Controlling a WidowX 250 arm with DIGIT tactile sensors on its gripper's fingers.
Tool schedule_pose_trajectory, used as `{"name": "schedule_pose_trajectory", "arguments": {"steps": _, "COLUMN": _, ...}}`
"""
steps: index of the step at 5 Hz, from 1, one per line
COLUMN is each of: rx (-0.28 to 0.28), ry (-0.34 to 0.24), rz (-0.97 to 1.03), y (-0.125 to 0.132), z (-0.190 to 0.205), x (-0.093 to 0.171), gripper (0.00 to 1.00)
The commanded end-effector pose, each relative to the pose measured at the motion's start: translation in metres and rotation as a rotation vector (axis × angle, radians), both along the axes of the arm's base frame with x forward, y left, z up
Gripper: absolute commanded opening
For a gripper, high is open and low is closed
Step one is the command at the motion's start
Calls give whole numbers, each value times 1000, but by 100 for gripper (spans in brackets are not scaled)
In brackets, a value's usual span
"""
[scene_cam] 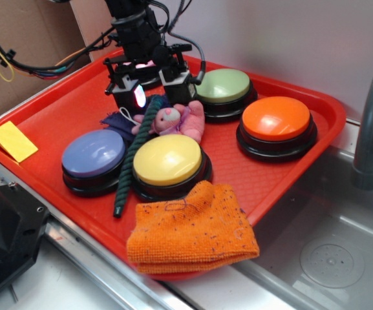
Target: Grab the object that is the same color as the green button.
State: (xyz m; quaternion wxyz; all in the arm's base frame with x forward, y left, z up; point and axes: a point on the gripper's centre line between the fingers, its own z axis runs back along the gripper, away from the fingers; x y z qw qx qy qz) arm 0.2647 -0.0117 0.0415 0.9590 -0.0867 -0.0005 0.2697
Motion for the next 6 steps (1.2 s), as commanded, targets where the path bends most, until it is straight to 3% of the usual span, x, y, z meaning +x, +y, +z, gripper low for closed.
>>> {"name": "schedule_pose_trajectory", "arguments": {"steps": 1, "rx": 17, "ry": -37, "rz": 3, "y": 5, "z": 8, "x": 2, "gripper": 0}}
{"name": "schedule_pose_trajectory", "arguments": {"steps": 2, "rx": 57, "ry": -48, "rz": -22, "y": 6, "z": 13, "x": 0, "gripper": 0}}
{"name": "schedule_pose_trajectory", "arguments": {"steps": 3, "rx": 172, "ry": -91, "rz": -118, "y": 13, "z": 38, "x": -2, "gripper": 0}}
{"name": "schedule_pose_trajectory", "arguments": {"steps": 4, "rx": 224, "ry": -97, "rz": -287, "y": 36, "z": 74, "x": -5, "gripper": 0}}
{"name": "schedule_pose_trajectory", "arguments": {"steps": 5, "rx": 265, "ry": -118, "rz": -364, "y": 55, "z": 105, "x": -13, "gripper": 0}}
{"name": "schedule_pose_trajectory", "arguments": {"steps": 6, "rx": 241, "ry": -175, "rz": -479, "y": 80, "z": 136, "x": -26, "gripper": 0}}
